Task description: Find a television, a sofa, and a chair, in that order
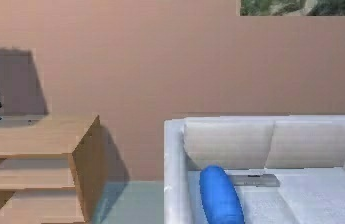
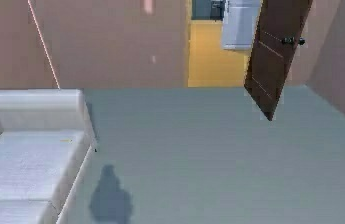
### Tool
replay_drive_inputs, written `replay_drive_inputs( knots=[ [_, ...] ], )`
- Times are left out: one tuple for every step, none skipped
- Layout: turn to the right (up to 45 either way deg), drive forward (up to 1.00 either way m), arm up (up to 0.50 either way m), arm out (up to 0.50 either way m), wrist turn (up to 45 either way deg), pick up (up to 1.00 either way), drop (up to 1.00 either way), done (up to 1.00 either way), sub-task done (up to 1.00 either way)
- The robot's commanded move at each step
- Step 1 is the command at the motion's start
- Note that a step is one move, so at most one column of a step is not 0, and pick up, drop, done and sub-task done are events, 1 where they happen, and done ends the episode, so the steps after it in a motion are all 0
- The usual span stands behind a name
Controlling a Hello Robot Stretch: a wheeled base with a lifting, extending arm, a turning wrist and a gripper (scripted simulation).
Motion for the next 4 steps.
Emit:
replay_drive_inputs(
  knots=[
    [-45.0,0.00,0.00,0.00,0.0,0.00,0.00,0.00,0.00],
    [0.0,0.70,0.00,0.00,0.0,0.00,0.00,0.00,0.00],
    [-12.0,0.00,0.00,0.00,0.0,0.00,0.00,0.00,0.00],
    [0.0,0.00,0.00,0.00,0.0,0.00,0.00,0.00,1.00]
  ],
)
